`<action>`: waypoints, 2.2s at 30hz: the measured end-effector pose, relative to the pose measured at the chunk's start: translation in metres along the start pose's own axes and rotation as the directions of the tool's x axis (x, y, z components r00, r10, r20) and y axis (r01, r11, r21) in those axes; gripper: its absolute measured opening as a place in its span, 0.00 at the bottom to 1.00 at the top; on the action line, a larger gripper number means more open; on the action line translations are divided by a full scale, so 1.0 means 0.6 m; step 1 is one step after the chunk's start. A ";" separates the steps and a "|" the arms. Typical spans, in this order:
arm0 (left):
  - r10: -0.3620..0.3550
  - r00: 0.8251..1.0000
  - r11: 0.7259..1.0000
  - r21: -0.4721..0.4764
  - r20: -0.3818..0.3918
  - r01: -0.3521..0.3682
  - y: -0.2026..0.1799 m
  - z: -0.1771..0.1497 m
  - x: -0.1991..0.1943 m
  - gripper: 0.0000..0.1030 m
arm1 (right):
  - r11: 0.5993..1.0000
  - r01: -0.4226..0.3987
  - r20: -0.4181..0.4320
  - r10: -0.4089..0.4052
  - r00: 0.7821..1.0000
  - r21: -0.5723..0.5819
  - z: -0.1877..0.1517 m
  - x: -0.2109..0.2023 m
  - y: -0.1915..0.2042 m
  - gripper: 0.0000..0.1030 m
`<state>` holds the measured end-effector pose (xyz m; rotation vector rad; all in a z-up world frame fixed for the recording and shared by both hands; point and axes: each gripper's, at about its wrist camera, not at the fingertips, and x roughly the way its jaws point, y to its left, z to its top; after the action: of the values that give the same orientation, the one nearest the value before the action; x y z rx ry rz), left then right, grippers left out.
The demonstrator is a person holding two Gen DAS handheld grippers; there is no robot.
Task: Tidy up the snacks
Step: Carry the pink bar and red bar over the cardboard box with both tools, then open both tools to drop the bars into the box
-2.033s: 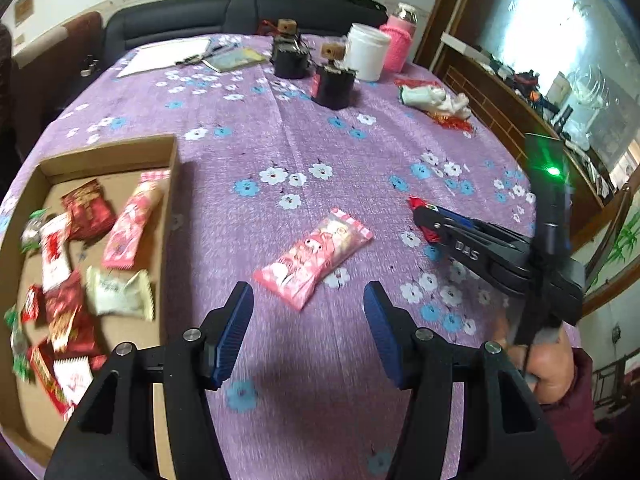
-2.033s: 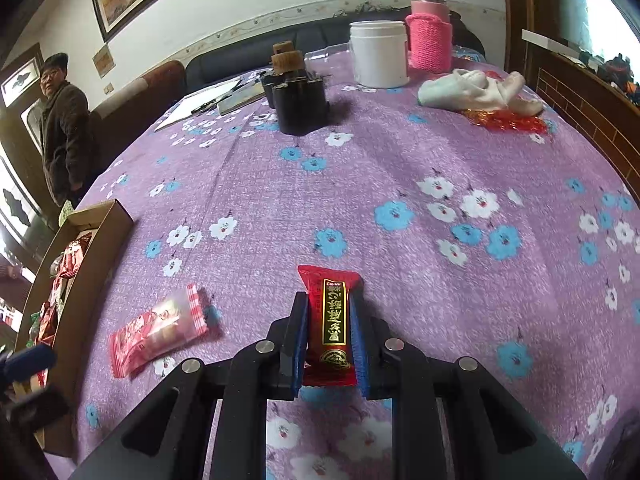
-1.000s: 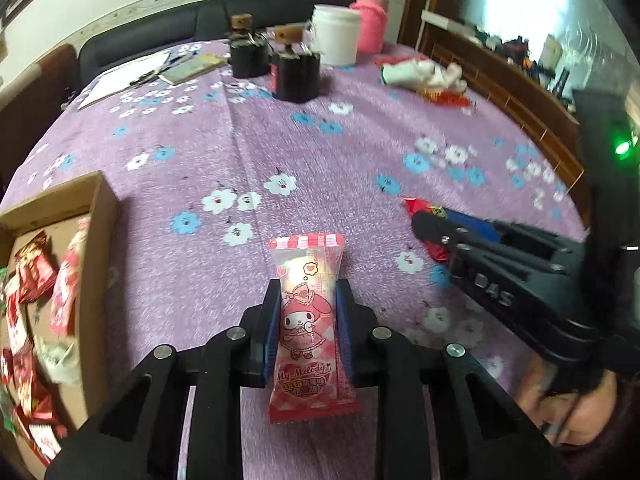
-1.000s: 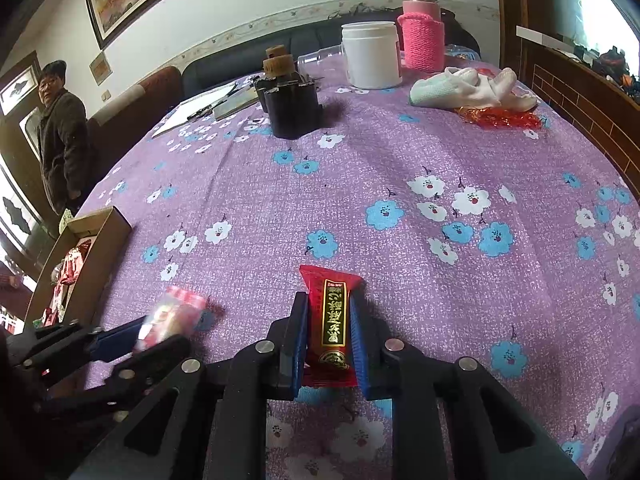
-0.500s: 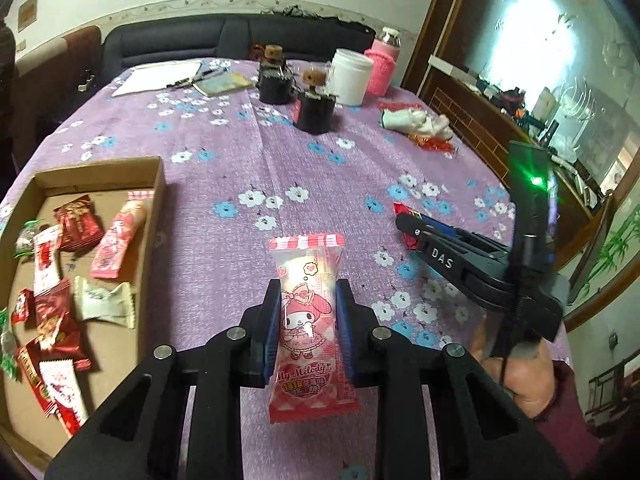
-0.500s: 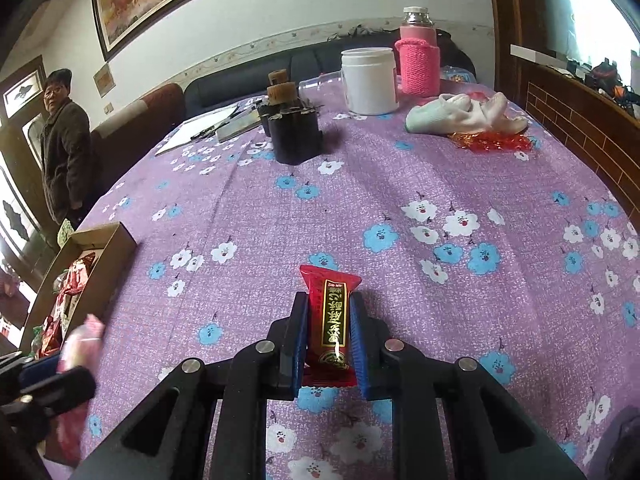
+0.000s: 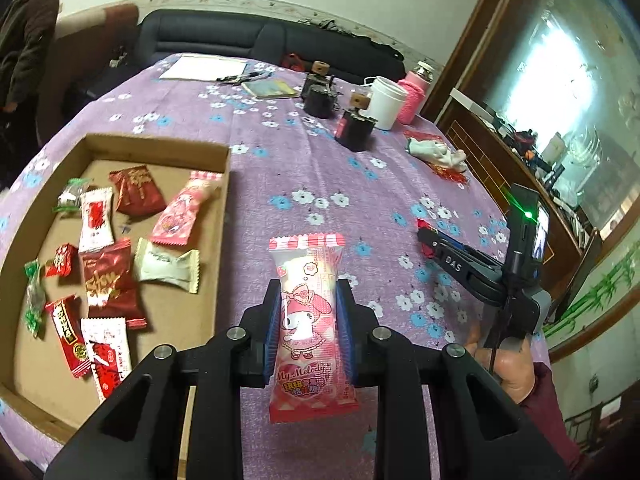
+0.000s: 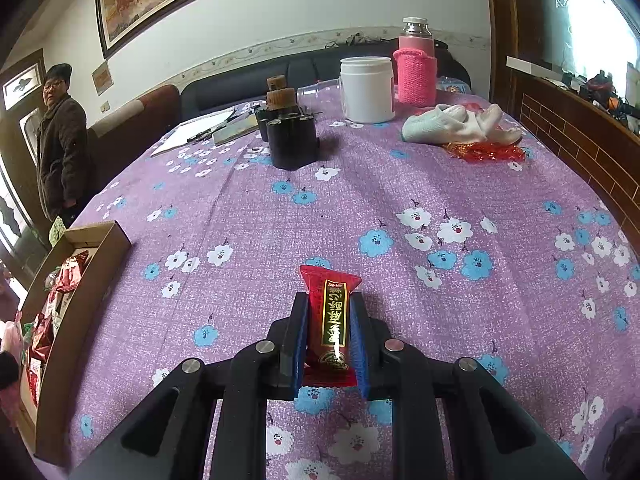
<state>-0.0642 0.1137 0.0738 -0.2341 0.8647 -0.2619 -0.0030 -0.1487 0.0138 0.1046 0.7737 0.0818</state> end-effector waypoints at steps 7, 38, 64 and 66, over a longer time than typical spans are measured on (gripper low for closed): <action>0.013 1.000 0.999 -0.046 0.026 -0.011 0.033 -0.005 -0.022 0.22 | 1.000 -0.010 0.013 0.010 1.000 0.002 0.001 -0.007 -0.001 0.20; 0.219 0.972 0.933 -0.310 0.089 -0.182 0.320 0.040 -0.090 0.22 | 0.798 -0.552 -0.224 0.507 0.832 -0.243 -0.032 -0.090 0.415 0.19; 0.237 0.971 0.944 -0.244 0.028 -0.224 0.280 0.072 -0.031 0.51 | 0.799 -0.450 -0.199 0.404 0.893 -0.398 -0.097 -0.079 0.459 0.51; 0.238 0.970 0.944 -0.245 0.037 -0.222 0.271 0.074 -0.043 0.51 | 0.802 -0.450 -0.162 0.422 0.892 -0.393 -0.092 -0.099 0.445 0.54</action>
<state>-0.0248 0.2794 0.0701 -0.3612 0.8487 0.0705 -0.0936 0.1128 0.0489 -0.1362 0.7707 0.6971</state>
